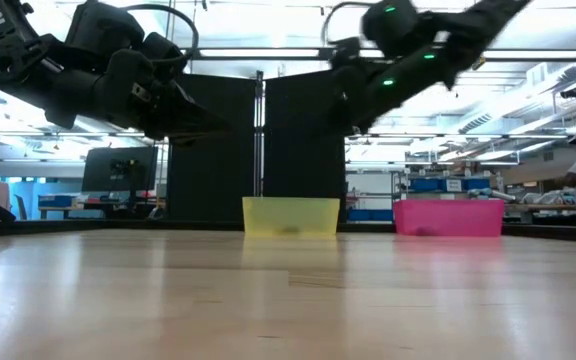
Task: Sort batteries
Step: Return to Home Position
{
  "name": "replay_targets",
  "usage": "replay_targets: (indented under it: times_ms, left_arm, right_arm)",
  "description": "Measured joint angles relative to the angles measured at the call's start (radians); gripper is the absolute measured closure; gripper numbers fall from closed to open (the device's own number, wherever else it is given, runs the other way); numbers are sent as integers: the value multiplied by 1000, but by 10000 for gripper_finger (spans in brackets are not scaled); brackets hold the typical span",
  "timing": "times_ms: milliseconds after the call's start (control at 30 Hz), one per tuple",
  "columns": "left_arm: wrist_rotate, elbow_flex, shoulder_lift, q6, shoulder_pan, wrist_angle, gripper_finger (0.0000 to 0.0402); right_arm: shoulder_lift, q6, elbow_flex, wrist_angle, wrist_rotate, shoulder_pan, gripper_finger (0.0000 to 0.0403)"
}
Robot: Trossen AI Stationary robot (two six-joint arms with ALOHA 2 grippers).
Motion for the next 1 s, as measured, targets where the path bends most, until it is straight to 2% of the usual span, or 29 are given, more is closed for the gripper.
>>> replay_targets:
  times_ms: [200,333,567,700,833,1000]
  left_arm:
    - [0,0,0,24,0,27,396]
    - [0,0,0,45,0,46,396]
    - [2,0,0,69,0,52,396]
    - [3,0,0,69,0,52,396]
    - [5,0,0,69,0,52,396]
    - [7,0,0,68,0,50,396]
  right_arm:
    - [-154,60,-239,144,107,92,398]
    - [-270,81,-379,245,124,125,397]
    - [-515,81,-569,269,123,148,397]
    - [-647,73,-658,274,79,147,397]
    - [-741,72,-735,299,15,131,398]
    - [-846,58,-817,320,6,120,398]
